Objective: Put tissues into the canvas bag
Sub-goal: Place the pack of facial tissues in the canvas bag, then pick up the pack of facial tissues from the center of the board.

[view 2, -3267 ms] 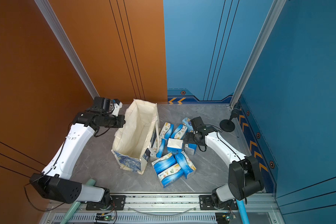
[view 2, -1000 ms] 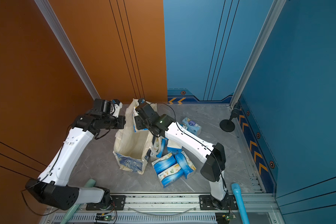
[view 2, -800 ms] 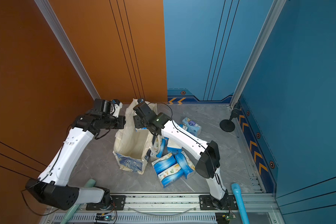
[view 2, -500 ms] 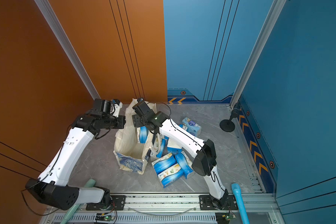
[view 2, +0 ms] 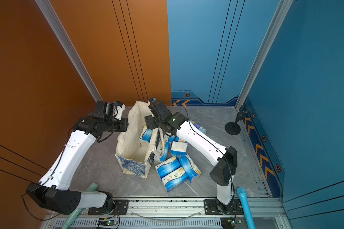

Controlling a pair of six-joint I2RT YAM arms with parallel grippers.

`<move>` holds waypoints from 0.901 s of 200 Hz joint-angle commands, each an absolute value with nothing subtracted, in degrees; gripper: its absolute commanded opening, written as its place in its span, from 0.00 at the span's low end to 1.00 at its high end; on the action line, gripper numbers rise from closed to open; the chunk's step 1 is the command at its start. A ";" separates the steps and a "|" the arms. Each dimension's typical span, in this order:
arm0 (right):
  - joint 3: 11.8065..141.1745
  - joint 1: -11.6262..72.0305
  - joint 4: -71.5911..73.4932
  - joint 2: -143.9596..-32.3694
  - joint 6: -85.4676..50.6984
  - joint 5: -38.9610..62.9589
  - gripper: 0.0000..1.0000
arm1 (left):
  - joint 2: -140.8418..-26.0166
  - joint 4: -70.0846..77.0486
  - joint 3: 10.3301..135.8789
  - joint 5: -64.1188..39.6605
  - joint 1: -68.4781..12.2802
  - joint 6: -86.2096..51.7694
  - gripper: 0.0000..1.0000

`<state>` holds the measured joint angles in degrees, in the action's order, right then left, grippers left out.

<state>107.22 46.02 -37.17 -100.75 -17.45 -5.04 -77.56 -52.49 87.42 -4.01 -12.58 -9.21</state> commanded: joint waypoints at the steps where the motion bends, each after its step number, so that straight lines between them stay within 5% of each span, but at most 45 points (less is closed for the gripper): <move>1: 98.74 43.18 -34.28 -91.64 -15.12 -2.76 0.74 | -75.94 -51.86 86.77 -3.16 -11.82 -8.13 0.00; 76: 76.25 24.09 -37.08 -72.80 -10.99 -4.24 0.81 | -75.44 -51.86 86.05 -3.86 -10.76 -7.47 0.00; 109: 71.18 15.68 -37.18 -77.29 -10.28 -0.90 0.84 | -75.56 -51.86 85.87 -4.04 -10.61 -7.72 0.00; 180: 73.61 12.29 -32.17 -90.00 -5.92 -1.84 1.00 | -76.26 -51.86 86.20 -4.48 -10.64 -8.20 0.00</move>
